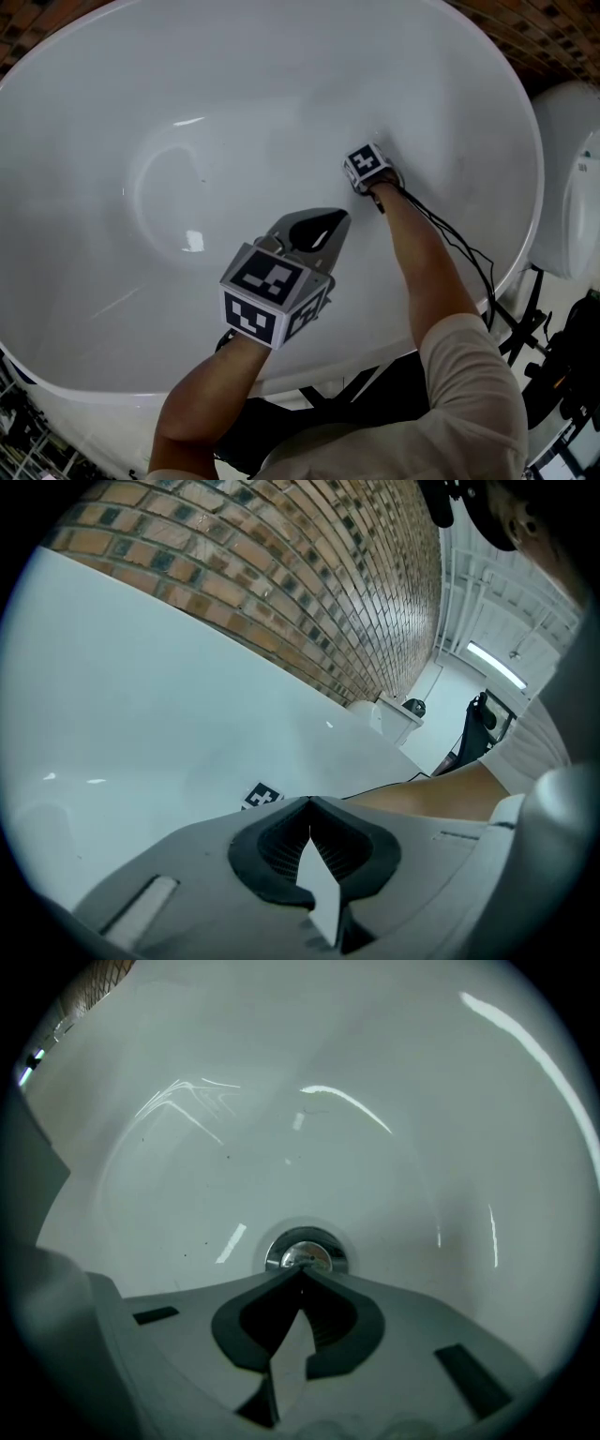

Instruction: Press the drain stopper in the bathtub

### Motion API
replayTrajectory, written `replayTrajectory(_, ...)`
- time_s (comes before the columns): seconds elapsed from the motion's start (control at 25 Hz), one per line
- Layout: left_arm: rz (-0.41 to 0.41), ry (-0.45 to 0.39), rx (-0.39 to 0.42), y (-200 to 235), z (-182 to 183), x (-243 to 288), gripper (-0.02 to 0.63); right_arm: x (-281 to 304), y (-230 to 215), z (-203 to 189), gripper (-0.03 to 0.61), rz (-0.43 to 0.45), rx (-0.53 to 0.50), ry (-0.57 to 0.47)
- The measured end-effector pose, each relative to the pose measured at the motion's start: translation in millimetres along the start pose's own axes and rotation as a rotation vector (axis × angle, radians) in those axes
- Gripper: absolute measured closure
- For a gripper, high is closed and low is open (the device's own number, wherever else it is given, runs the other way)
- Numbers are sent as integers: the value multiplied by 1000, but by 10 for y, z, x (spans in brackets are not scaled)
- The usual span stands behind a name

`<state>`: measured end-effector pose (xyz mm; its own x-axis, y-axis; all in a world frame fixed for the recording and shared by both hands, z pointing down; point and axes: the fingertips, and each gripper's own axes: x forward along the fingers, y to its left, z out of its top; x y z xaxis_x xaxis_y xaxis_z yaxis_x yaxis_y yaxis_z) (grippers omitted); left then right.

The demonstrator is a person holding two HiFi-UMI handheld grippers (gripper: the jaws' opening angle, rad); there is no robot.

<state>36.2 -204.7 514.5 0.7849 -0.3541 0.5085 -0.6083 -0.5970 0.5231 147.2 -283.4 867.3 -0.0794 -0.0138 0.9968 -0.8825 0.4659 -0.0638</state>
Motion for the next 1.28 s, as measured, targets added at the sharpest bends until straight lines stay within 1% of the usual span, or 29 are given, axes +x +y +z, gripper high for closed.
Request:
replayTrajectory(0.16, -8, 4, -4, -32, -11, 14, 607, 5, -4, -8, 561, -9, -7, 3)
replayTrajectory(0.28, -11, 5, -2, -44, -9, 21, 607, 12, 21, -8, 561, 7, -6, 3)
replayTrajectory(0.48, -20, 3, -4, -79, -7, 14, 607, 5, 32, -2, 561, -1, -49, 4)
replayTrajectory(0.92, -35, 4, -8, -107, -4, 10, 607, 12, 61, -5, 561, 27, -66, 9)
replayTrajectory(1.28, -33, -5, -20, -96, 24, -2, 607, 8, 50, -8, 561, 26, -73, 9)
